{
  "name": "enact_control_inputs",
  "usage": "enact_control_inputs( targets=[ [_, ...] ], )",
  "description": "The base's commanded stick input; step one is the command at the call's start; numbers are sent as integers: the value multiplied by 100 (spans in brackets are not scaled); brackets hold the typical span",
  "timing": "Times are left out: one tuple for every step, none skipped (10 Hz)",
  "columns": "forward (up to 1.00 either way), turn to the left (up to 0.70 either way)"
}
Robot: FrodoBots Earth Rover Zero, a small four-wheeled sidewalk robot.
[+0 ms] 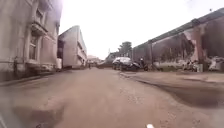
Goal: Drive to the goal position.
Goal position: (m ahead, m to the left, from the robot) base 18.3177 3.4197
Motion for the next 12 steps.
enact_control_inputs(
  targets=[
    [70, 0],
    [70, 0],
    [70, 0],
    [70, 0],
    [70, 0],
    [70, 0],
    [70, 0],
    [70, 0],
    [70, 0],
    [70, 0],
    [70, 0],
    [70, 0]
  ],
)
